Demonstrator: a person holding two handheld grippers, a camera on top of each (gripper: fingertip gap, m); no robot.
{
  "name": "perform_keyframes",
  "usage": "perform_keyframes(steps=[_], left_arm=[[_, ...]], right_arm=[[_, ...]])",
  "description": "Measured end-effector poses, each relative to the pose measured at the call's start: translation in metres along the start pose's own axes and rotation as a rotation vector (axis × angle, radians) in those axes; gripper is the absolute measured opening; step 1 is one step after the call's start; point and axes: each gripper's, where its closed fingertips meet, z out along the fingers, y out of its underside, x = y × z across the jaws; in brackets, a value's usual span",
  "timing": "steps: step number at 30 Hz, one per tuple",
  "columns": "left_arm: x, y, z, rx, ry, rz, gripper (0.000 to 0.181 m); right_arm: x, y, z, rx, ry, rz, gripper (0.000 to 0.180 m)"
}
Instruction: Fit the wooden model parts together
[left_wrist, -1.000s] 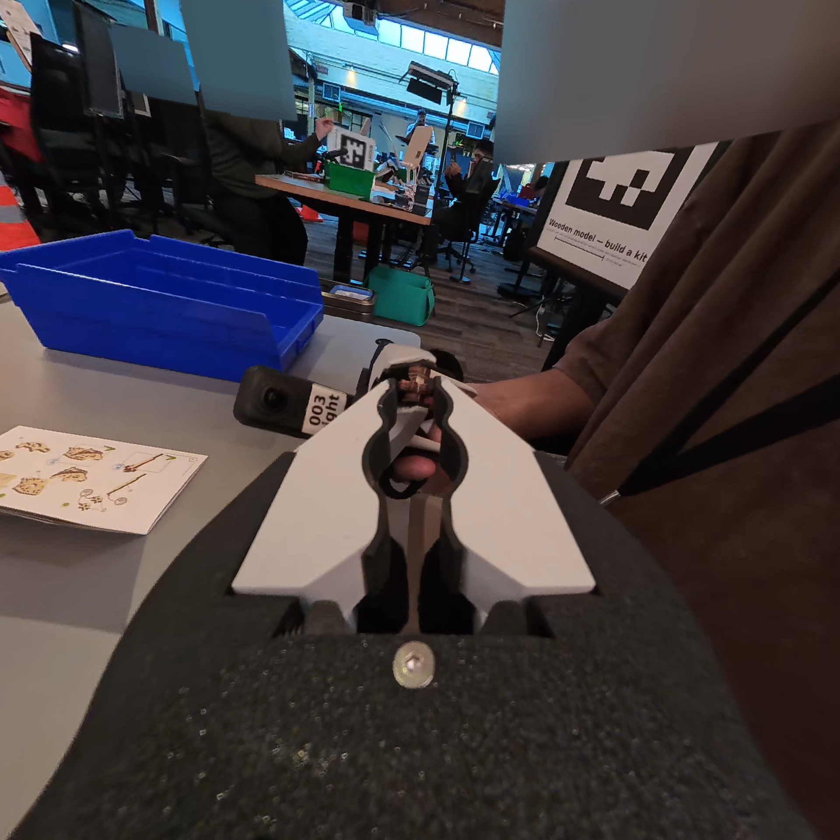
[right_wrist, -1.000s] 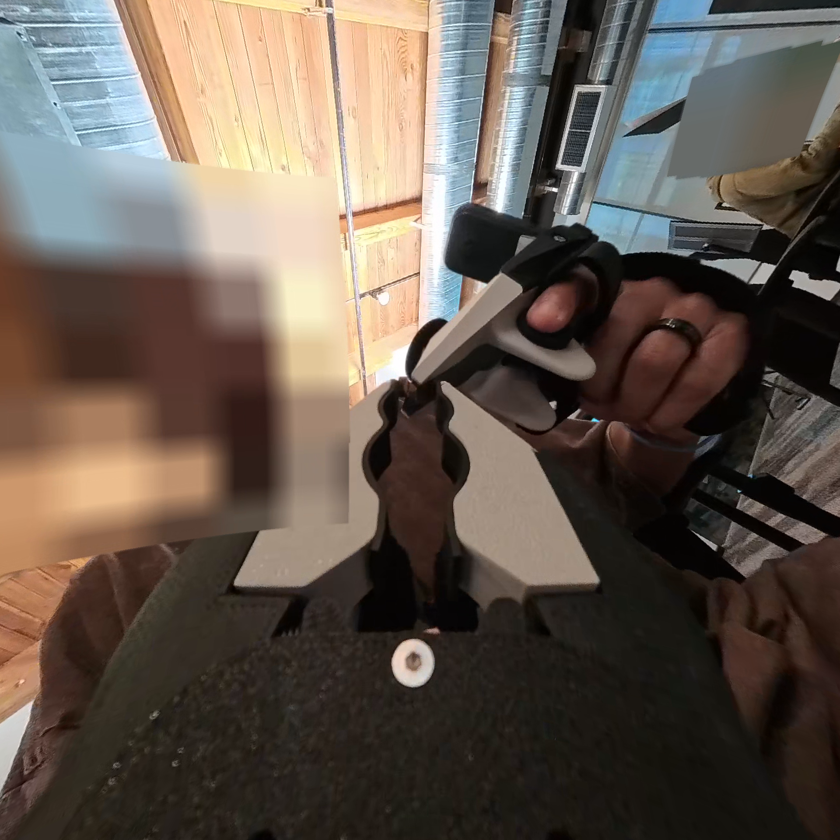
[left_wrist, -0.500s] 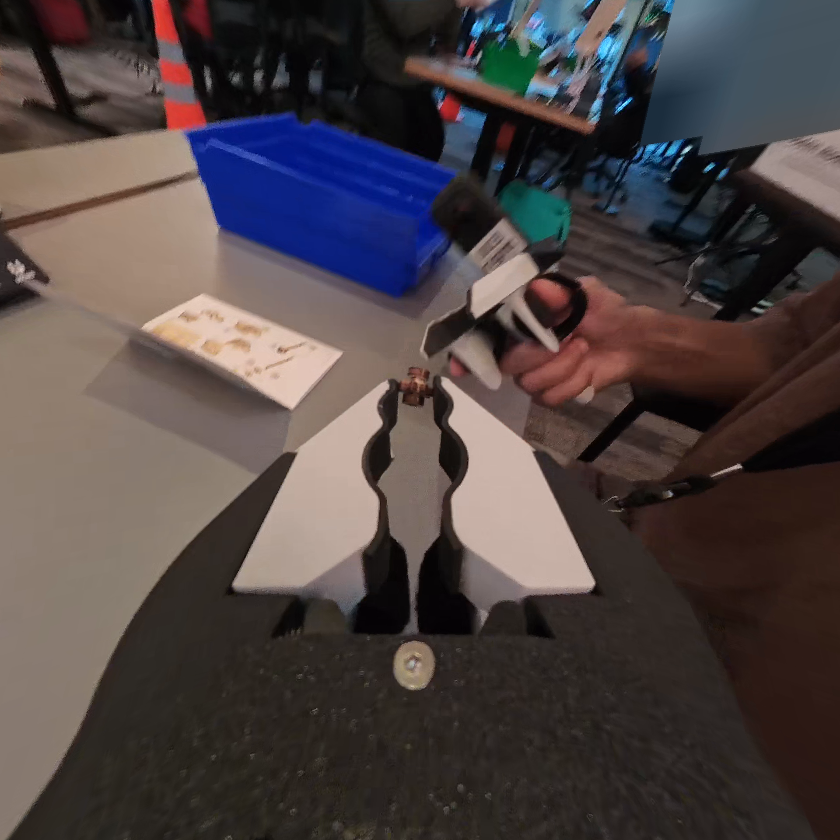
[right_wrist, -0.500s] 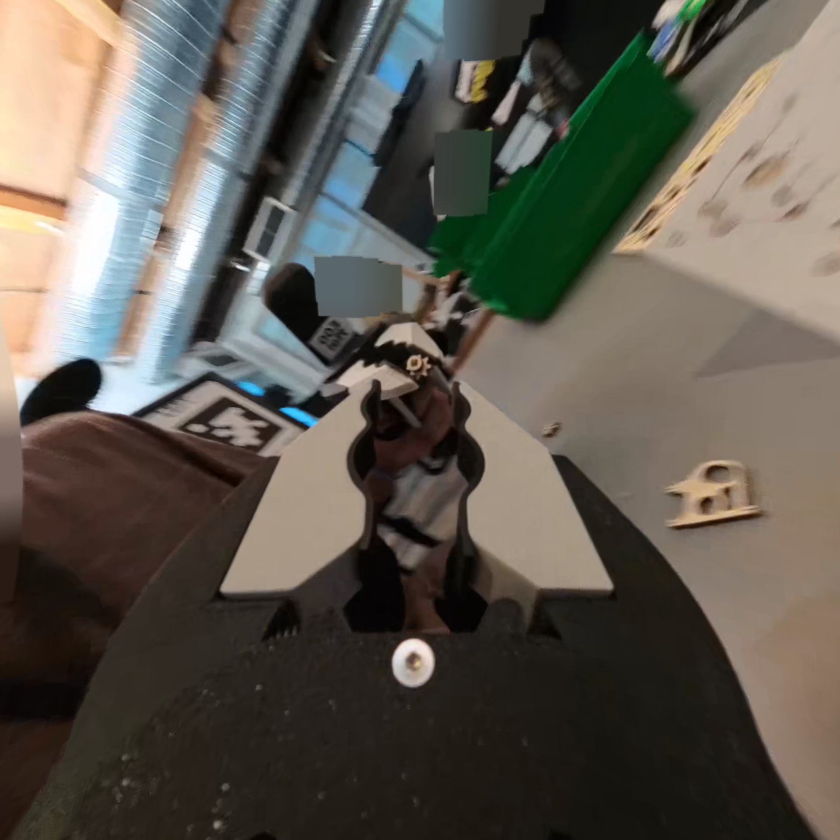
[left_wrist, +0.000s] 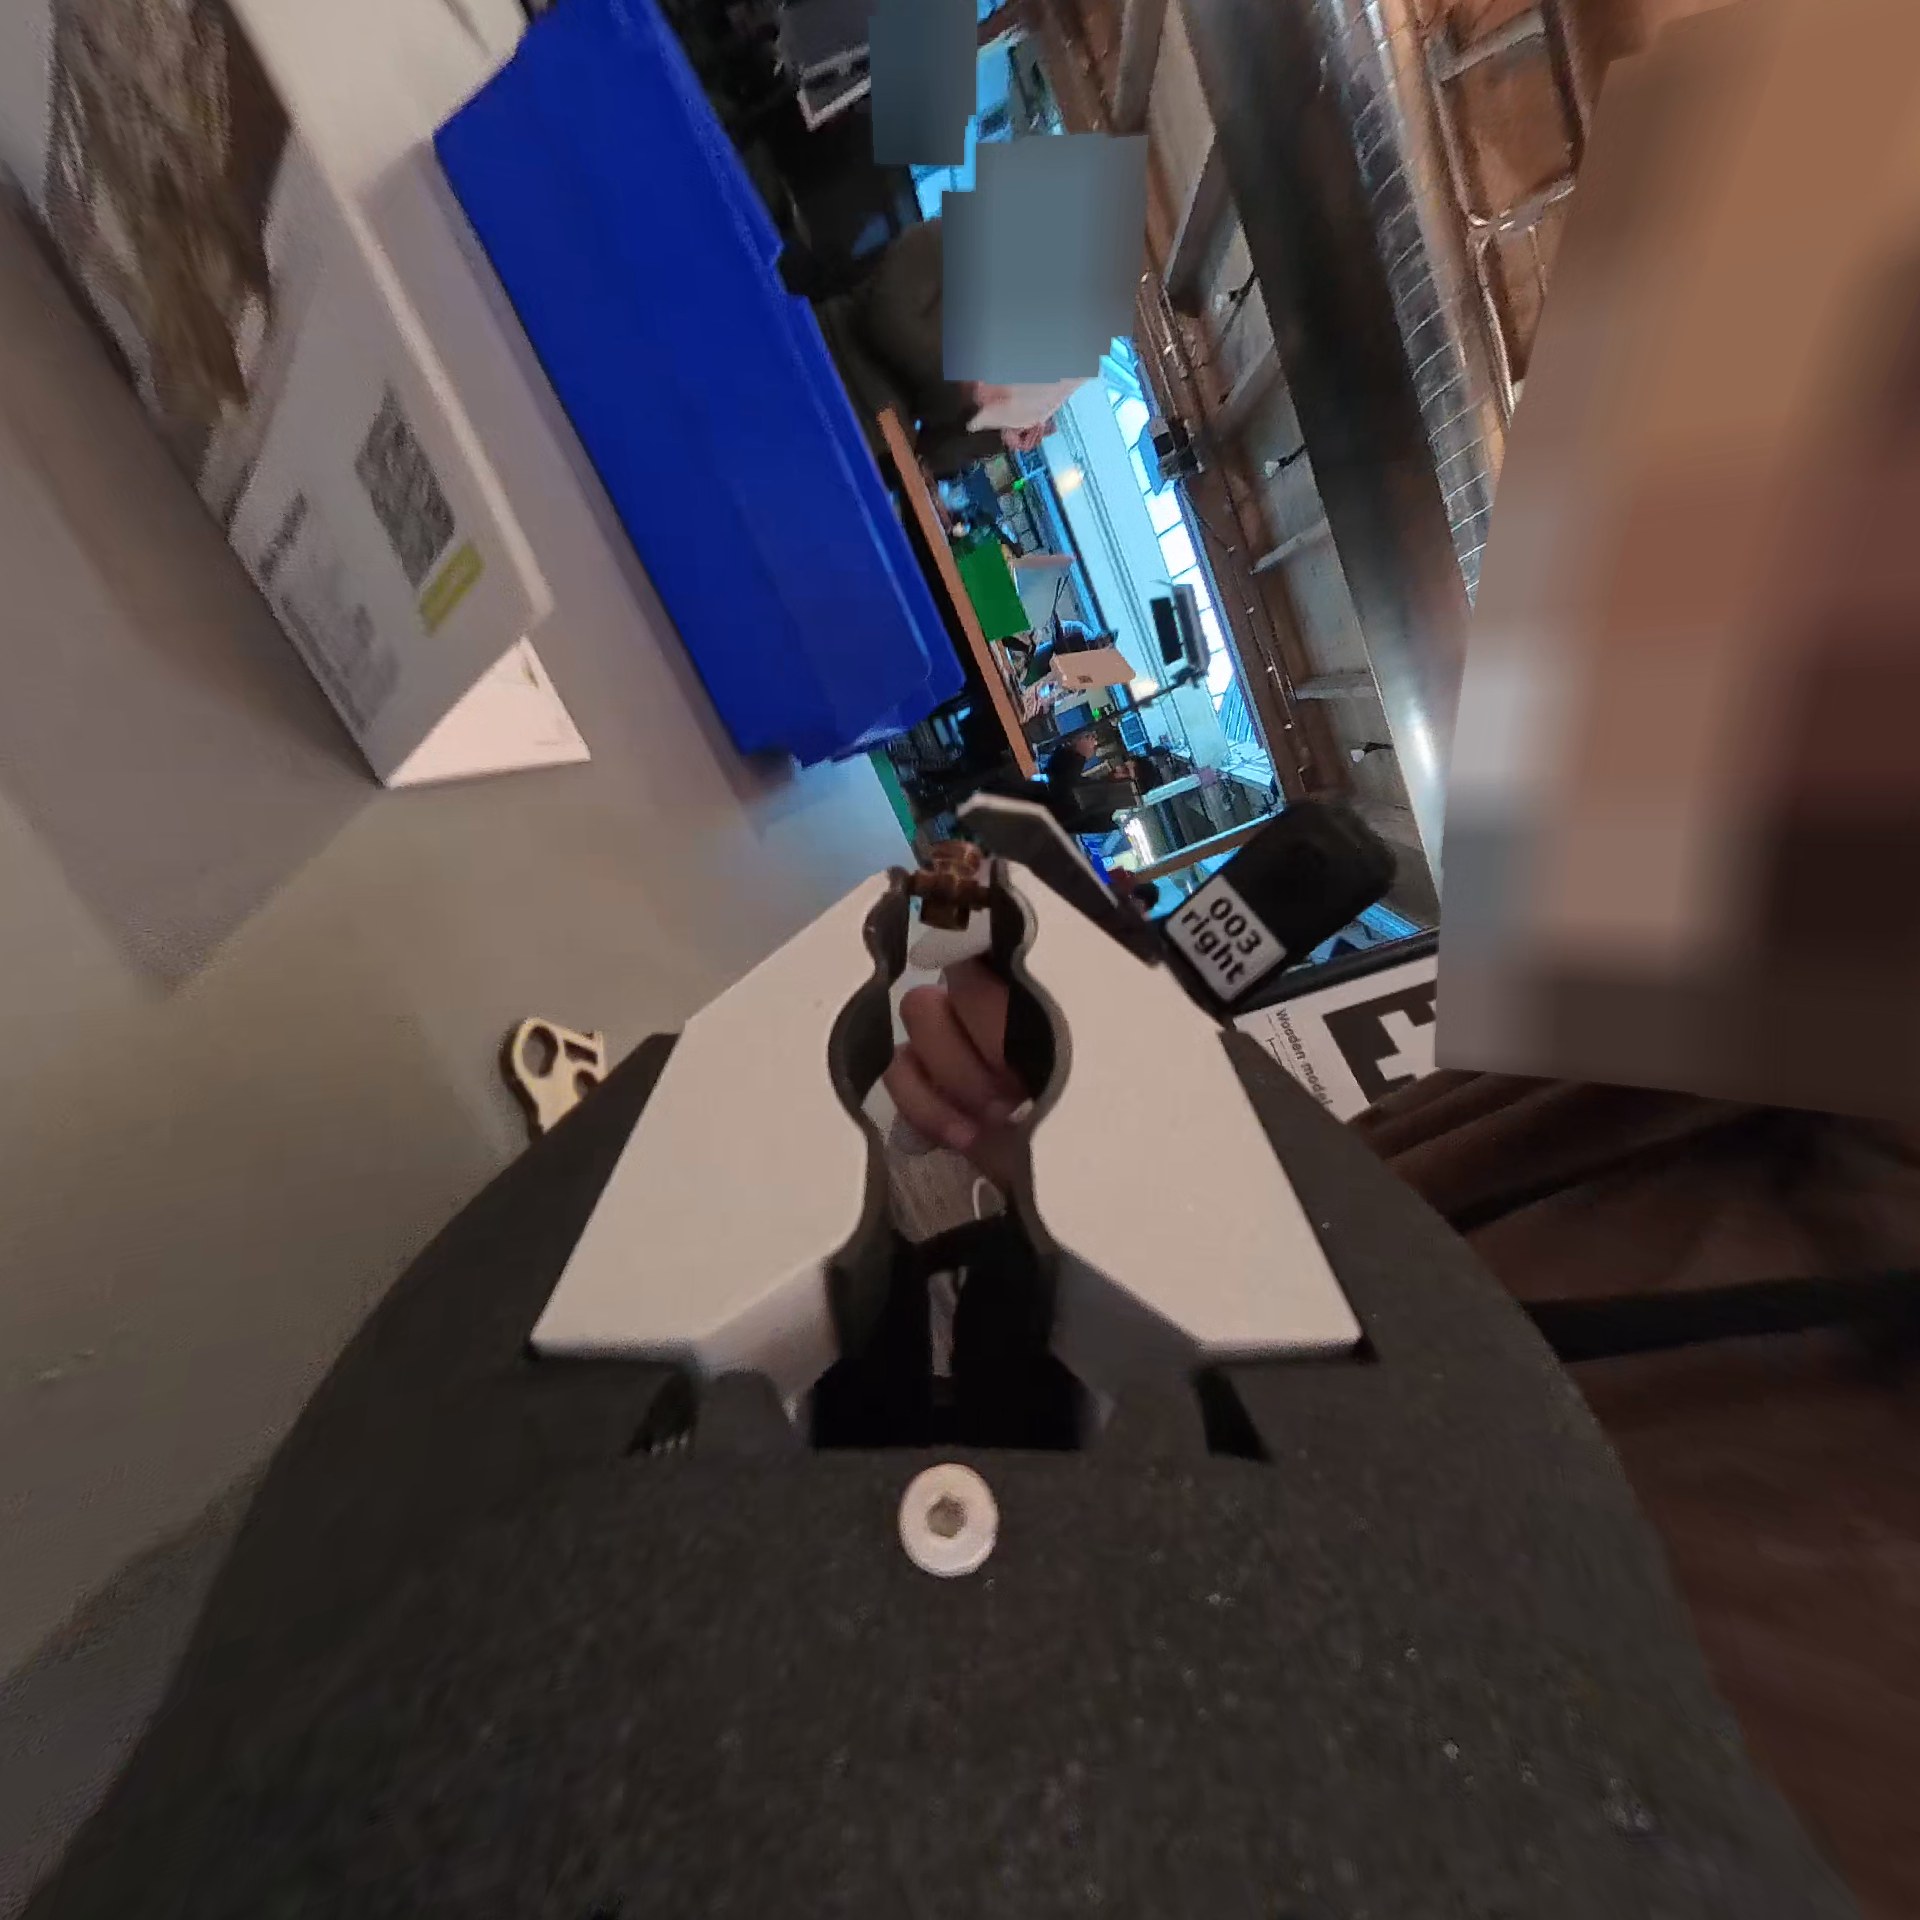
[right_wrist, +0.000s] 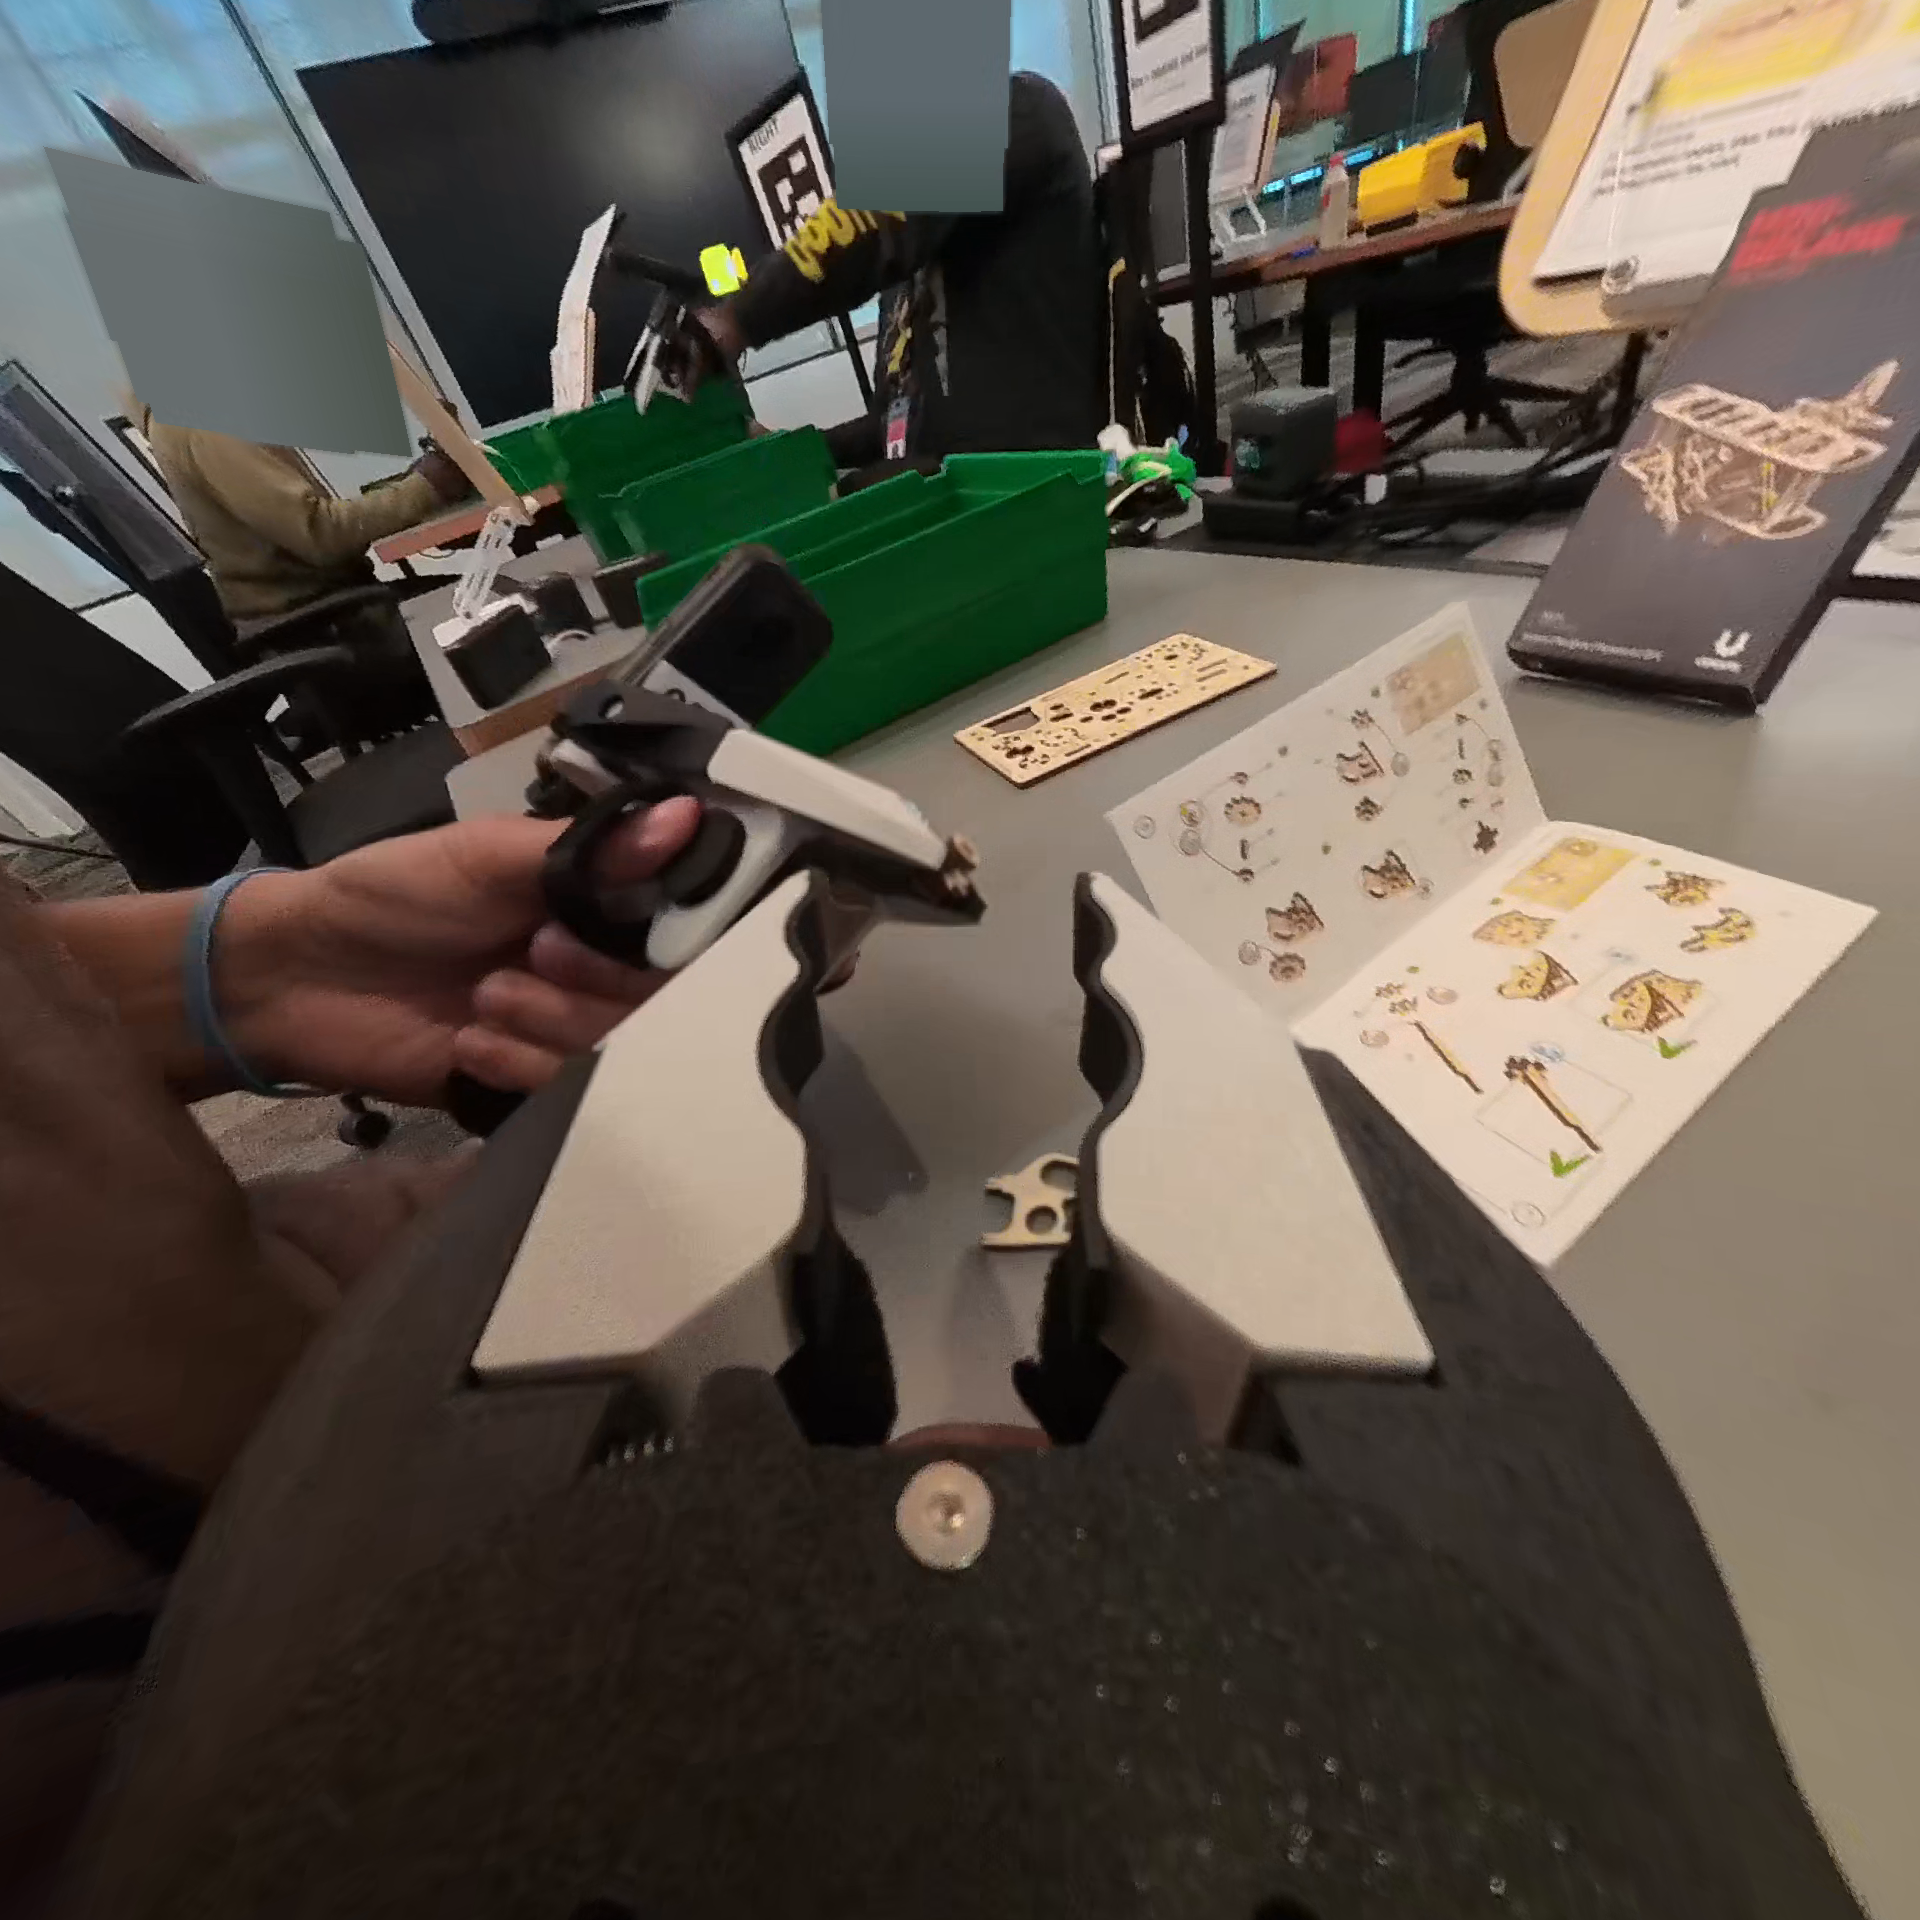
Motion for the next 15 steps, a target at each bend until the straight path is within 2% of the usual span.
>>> perform_keyframes(steps=[4,9,15], left_arm=[[0.003,0.013,0.018,-0.042,0.07,-0.177,0.012],[-0.002,0.022,0.025,-0.132,0.03,-0.307,0.013],[-0.003,0.025,0.031,-0.188,0.023,-0.349,0.013]], right_arm=[[0.01,0.01,-0.004,-0.058,0.027,-0.119,0.041],[0.013,0.016,-0.004,-0.096,0.052,-0.259,0.037],[0.025,0.023,-0.006,-0.121,0.068,-0.195,0.037]])
